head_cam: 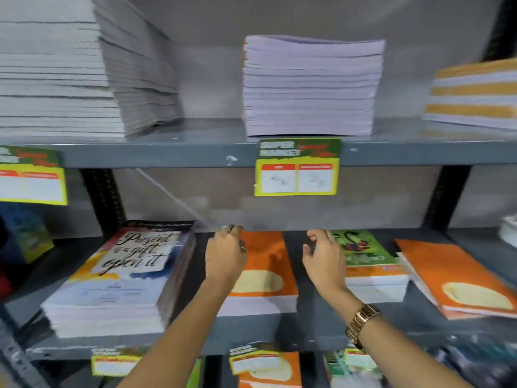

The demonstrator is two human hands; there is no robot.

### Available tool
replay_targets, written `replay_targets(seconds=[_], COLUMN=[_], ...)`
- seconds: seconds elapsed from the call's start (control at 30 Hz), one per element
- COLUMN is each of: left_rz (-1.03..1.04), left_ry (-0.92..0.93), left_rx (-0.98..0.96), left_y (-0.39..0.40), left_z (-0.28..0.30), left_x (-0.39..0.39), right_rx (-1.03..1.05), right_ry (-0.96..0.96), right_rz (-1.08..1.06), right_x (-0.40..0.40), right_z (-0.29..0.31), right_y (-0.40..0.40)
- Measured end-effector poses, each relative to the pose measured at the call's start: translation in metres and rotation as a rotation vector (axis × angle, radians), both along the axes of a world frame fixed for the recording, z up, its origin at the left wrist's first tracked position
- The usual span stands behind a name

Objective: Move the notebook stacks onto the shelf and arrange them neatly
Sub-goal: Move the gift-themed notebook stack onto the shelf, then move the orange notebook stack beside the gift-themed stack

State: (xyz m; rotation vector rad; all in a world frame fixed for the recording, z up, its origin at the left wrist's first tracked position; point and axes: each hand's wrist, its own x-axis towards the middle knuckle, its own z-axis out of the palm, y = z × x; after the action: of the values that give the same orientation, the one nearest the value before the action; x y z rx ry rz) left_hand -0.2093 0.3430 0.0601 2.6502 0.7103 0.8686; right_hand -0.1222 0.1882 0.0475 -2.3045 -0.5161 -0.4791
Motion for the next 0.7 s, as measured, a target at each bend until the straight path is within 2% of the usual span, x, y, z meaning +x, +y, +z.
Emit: replay_targets(seconds=[0.27, 0.37, 0.57, 0.7], left_rz=[-0.266, -0.315, -0.463, -0.511], left_ry=[0.040, 0.106, 0.142, 0.139], left_rx=[0.030, 0.016, -0.169, -0.359], left_y=[-0.129, -0.177, -0.260, -0.302], left_z=[-0.011, -0.018, -0.036, -0.052], left_x=[0.095, 0.122, 0.166, 0.189], right_rx=[-0.235, -0.324, -0.369, -0.380], right_ry=[-0.040, 0.032, 0.166, 0.282], right_rz=[-0.246, -0.312, -0.392, -0.446], right_x=[0.072, 0.092, 0.124, 0.144], right_z=[-0.017, -0.027, -0.046, -0.061], right_y=[-0.148, -0.200, -0.288, -0.326])
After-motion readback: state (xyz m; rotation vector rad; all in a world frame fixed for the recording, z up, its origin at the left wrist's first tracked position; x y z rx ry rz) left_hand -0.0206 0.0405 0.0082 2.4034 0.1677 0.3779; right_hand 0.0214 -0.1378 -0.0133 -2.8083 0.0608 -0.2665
